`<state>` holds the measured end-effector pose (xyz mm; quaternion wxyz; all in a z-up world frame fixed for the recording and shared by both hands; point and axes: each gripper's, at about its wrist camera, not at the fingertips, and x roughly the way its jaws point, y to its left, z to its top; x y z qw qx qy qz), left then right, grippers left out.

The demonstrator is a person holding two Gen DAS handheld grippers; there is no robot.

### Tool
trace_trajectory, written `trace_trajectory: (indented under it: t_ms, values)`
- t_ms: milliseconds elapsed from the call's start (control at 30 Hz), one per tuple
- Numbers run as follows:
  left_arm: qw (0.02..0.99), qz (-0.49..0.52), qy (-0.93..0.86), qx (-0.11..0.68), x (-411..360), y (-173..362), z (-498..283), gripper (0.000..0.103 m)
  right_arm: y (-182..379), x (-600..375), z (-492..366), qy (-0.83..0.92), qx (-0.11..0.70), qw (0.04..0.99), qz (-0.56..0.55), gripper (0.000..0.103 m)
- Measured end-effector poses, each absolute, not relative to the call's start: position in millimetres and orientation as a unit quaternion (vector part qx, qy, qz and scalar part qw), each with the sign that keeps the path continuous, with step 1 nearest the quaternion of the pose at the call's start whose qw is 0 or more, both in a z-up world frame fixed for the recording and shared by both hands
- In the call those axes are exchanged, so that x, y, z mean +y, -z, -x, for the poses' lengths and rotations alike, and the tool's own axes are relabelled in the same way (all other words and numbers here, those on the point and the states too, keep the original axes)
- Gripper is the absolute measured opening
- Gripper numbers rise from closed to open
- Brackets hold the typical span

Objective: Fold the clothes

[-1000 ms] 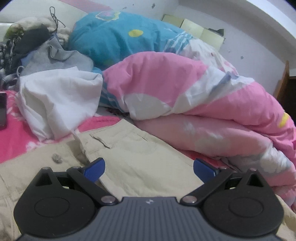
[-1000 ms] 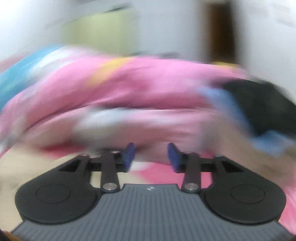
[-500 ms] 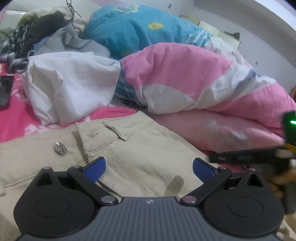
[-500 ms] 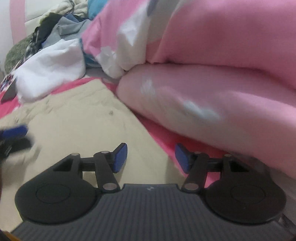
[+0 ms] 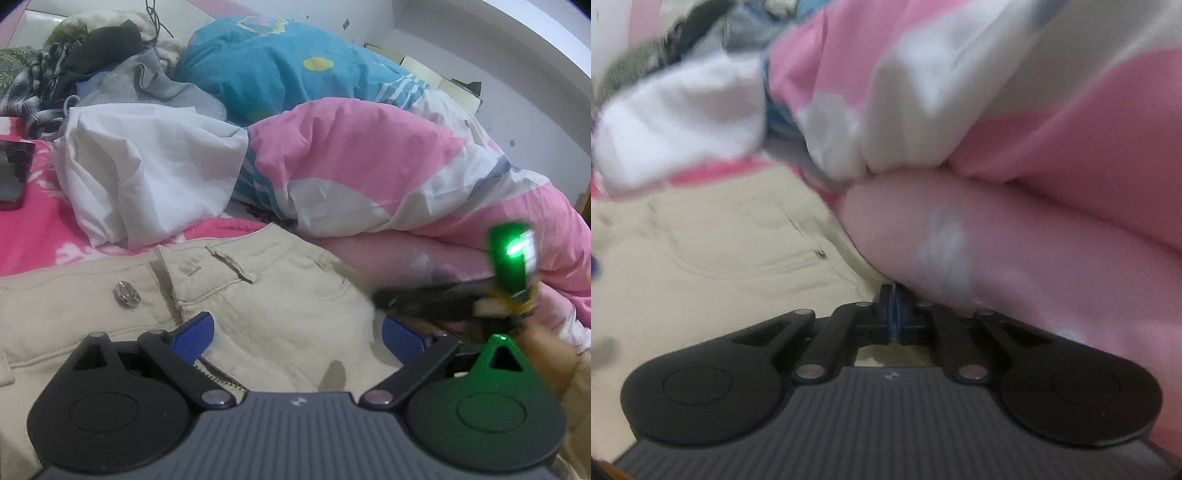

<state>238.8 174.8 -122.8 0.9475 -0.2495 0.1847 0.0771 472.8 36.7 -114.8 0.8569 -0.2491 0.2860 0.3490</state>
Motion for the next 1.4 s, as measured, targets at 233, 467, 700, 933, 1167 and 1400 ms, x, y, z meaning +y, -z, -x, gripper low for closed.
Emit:
trace_trajectory:
  t_ms: [233,467,700,933,1167,1400]
  values:
    - [0.946,0.26,-0.076,0.179,178,124,-238,0.098,95,26,-455,-0.347,0.249,0.87,0.248,0.002]
    - [0.945,0.267,-0.078,0.172,179,125,-235,0.097,97,62,-466,-0.448,0.297,0.823,0.185,0.002]
    - [0.945,0.268,-0.077,0.173,180,126,-235,0.097,84,51,-487,-0.396,0.313,0.85,0.148,0.0]
    - [0.944,0.271,-0.075,0.172,180,127,-235,0.097,16,-97,-448,-0.364,0.379,0.849,0.047,0.007]
    - [0.944,0.272,-0.075,0.172,181,129,-235,0.097,113,-105,-449,-0.301,0.461,0.83,0.09,0.001]
    - [0.944,0.27,-0.075,0.176,181,128,-237,0.097,75,-177,-463,-0.158,0.385,0.909,0.023,0.008]
